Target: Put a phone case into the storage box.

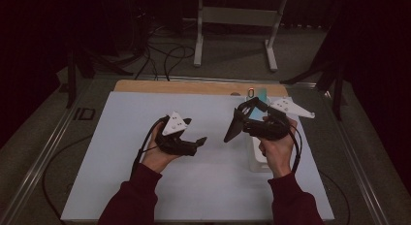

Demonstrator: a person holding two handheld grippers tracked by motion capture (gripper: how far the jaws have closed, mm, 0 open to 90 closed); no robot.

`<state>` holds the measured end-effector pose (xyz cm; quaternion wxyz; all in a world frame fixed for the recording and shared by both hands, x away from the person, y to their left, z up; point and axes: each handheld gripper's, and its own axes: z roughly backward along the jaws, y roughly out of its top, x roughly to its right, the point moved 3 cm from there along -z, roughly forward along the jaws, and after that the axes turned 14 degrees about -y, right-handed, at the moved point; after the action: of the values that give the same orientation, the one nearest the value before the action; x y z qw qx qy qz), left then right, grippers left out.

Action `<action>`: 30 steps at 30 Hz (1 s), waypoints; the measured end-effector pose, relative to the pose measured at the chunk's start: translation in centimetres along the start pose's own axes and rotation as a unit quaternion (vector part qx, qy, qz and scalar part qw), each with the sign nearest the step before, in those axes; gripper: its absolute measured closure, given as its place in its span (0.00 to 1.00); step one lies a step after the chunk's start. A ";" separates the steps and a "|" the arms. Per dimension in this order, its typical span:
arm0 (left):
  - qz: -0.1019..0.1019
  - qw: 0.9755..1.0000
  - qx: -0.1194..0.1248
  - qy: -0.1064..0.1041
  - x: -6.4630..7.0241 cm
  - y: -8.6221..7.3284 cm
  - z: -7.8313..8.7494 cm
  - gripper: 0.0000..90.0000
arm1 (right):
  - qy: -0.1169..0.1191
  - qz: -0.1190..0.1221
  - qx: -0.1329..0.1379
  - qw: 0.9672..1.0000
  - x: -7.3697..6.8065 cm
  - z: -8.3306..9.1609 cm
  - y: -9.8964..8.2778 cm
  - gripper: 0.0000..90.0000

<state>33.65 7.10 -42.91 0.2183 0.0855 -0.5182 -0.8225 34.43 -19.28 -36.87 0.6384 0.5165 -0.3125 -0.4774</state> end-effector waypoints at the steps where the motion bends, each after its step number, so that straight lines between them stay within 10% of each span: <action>1: 0.004 1.000 0.003 0.006 -0.2 0.0 0.3 0.17 | -0.004 0.002 0.000 1.000 0.1 0.0 0.1 0.16; 30: 0.019 0.995 -0.007 0.099 -3.4 -2.4 5.4 0.04 | -0.069 0.006 0.007 0.998 2.9 -1.5 1.7 0.16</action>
<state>34.08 13.94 -42.86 0.2853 0.1550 -0.4896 -0.8093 37.29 -21.44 -35.95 0.6145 0.4851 -0.3622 -0.5058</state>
